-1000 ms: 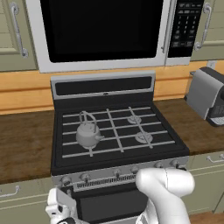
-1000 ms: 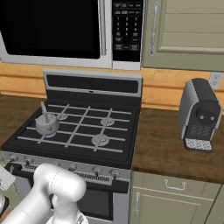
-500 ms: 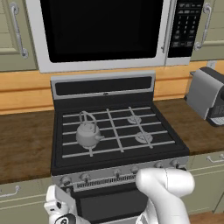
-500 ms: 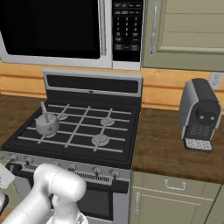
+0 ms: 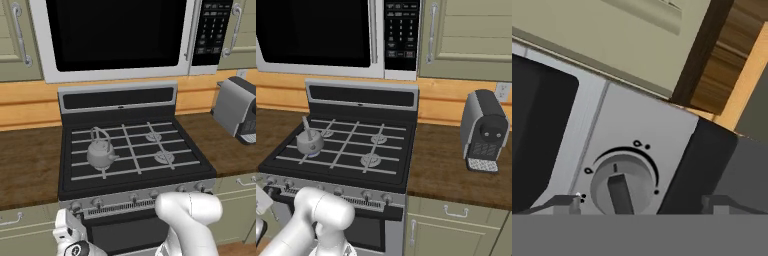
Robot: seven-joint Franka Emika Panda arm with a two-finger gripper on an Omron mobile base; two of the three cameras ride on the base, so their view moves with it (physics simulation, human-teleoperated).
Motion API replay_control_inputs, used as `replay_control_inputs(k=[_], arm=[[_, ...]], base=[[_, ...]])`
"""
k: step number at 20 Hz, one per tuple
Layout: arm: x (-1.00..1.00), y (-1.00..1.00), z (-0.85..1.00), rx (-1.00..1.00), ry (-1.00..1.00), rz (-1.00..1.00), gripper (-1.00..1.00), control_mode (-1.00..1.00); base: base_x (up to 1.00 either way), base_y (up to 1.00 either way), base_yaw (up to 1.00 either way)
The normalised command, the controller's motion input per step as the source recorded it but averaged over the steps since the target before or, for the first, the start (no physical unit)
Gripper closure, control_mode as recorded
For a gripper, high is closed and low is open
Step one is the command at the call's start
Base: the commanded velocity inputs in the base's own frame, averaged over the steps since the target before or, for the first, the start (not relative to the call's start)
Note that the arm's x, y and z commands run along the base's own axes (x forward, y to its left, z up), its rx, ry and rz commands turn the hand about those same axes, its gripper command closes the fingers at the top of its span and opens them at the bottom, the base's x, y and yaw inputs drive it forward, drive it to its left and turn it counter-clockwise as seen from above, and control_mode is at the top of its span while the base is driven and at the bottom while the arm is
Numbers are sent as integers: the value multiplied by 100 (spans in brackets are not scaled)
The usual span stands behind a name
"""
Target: Turn off the front left burner of the stove.
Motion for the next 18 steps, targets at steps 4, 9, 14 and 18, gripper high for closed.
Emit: replay_control_inputs(k=[4,9,14,18], arm=[[10,-21,0,11,10,6,-100,-100],[0,8,0,0,12,11,-100,-100],[-3,27,0,-2,7,25,-100,-100],[-2,1,1,0,3,22,-100,-100]], base=[[0,0,0],[0,0,0],[0,0,0],[0,0,0]])
